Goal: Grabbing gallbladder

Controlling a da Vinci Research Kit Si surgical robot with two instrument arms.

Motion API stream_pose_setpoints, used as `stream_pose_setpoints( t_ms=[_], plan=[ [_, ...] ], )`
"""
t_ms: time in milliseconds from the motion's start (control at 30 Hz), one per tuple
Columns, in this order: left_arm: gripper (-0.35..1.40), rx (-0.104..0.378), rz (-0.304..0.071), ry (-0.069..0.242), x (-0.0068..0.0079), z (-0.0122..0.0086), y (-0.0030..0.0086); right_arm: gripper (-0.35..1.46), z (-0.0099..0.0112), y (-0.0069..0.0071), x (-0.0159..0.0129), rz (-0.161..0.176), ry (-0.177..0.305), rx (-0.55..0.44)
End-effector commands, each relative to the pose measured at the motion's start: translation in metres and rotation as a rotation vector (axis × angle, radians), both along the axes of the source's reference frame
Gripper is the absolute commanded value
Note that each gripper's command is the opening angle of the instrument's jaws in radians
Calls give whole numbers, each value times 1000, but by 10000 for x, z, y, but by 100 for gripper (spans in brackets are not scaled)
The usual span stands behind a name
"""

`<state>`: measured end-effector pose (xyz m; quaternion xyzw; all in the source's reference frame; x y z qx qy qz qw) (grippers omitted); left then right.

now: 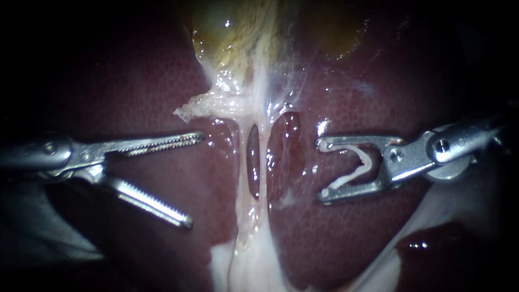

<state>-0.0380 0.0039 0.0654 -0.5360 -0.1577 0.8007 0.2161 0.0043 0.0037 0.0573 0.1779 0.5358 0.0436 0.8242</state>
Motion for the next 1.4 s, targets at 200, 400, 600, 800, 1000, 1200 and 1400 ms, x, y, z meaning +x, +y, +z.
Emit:
stream_pose_setpoints(
  t_ms=[200, 400, 600, 800, 1000, 1200, 1400],
  plan=[
    [99, 42, -62, 29, 8, -14, 18, 50, 0, 0, 0, 0, 0, 0],
    [99, 49, -126, 65, 19, -31, 67, 50, -1, 0, 0, 0, 0, 0],
    [98, 64, -144, 83, 20, -4, 84, 50, -1, -1, 1, 0, 0, 0],
    [84, 120, -159, 114, 19, 21, 80, 50, -2, -1, 1, 0, 0, 0],
    [61, 219, -145, 137, 18, 29, 68, 50, -2, -1, 1, 0, 0, 0],
    [46, 254, -152, 142, 16, 24, 62, 50, -2, -1, 1, 0, 0, 0],
    [27, 286, -165, 147, 16, 24, 63, 50, -2, -1, 2, 0, 0, 0]
  ],
)
